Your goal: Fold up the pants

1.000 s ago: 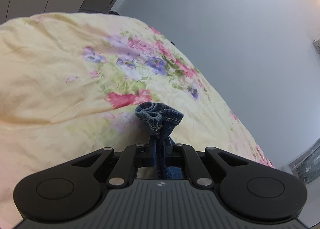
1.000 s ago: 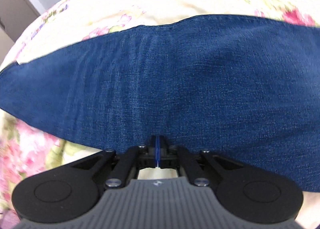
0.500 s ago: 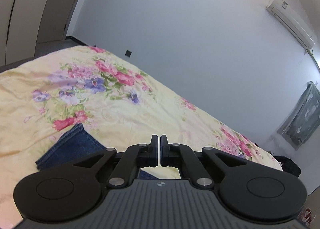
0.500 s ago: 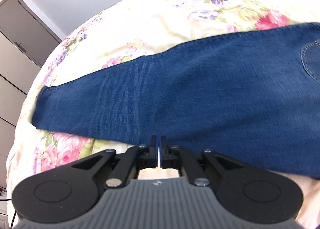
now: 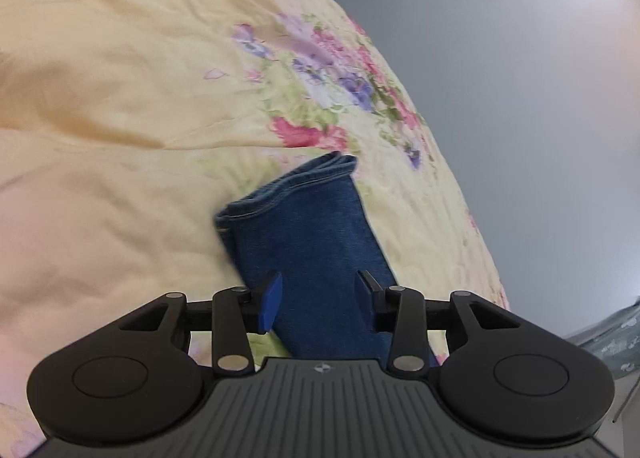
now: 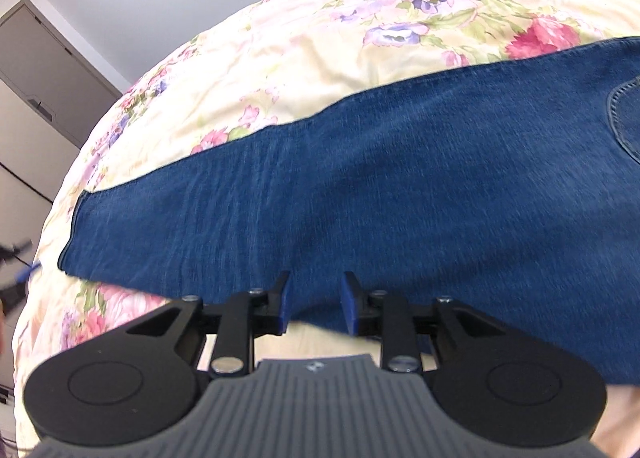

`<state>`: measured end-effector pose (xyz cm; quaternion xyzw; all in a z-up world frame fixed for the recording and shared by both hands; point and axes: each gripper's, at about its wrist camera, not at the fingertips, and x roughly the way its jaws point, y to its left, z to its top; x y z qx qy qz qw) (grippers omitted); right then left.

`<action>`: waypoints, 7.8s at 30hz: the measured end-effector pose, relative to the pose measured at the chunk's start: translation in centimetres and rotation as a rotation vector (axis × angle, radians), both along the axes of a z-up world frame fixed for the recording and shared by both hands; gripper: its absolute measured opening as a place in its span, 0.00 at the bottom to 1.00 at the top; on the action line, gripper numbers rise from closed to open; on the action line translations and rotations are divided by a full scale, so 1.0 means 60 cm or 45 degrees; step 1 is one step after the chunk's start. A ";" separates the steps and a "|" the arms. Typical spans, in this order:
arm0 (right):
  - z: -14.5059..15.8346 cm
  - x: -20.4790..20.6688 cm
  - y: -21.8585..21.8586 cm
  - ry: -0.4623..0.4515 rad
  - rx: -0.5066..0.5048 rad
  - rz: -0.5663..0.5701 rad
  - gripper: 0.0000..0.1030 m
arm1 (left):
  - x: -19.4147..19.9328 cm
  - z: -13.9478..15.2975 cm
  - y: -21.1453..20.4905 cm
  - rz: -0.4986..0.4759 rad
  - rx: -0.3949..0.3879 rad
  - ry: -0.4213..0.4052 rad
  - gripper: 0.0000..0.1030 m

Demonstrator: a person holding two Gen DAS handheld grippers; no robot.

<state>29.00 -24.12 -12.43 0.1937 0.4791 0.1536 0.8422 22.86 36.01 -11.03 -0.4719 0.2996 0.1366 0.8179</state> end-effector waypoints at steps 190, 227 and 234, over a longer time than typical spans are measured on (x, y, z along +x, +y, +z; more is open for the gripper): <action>0.003 -0.023 -0.706 -0.052 -0.307 -0.906 0.23 | 0.253 -0.016 -0.760 -1.183 0.730 0.035 0.24; 0.038 -0.002 -0.602 -0.281 -0.614 -0.476 0.00 | 0.227 -0.003 -0.812 -1.364 0.911 -0.068 0.08; -0.006 -0.023 -0.586 -0.201 -0.645 -0.440 0.00 | 0.160 -0.045 -0.812 -1.448 0.897 0.044 0.06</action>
